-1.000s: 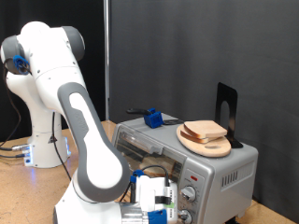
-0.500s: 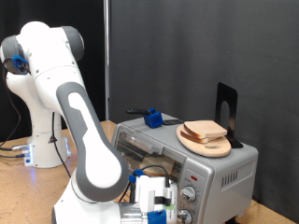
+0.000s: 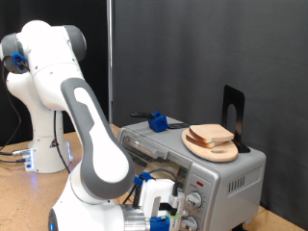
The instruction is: Make a piece of toast with the oven
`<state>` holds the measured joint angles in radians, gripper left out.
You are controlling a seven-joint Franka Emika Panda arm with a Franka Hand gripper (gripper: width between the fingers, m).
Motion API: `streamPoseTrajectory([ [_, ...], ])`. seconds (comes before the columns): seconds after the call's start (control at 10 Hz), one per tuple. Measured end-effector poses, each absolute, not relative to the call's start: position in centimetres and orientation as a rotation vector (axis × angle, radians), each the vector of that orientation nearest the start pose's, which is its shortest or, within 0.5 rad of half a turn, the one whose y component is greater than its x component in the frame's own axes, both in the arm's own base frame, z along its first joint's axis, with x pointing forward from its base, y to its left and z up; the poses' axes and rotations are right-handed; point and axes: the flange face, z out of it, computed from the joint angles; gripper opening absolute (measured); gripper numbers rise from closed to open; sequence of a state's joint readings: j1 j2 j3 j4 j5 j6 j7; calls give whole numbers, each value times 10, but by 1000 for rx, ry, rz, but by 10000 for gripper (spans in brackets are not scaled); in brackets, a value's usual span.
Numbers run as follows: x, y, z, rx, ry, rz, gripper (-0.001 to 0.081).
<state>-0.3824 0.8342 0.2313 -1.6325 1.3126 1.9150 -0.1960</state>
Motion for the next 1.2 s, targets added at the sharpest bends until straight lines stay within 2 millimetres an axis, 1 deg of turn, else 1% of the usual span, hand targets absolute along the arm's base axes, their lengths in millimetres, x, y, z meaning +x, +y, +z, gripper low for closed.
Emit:
streamPoseTrajectory([
  [0.1,663,-50,156,-1652,797,272,469],
  [0.2,663,-50,156,-1652,798,272,469],
  [0.3,663,-50,156,-1652,797,271,671],
  [0.4,663,-51,155,-1655,802,268,765],
  [0.5,663,-51,155,-1658,807,263,765],
  [0.6,664,-51,154,-1662,812,259,801],
  [1.2,665,-40,144,-1691,831,254,806],
])
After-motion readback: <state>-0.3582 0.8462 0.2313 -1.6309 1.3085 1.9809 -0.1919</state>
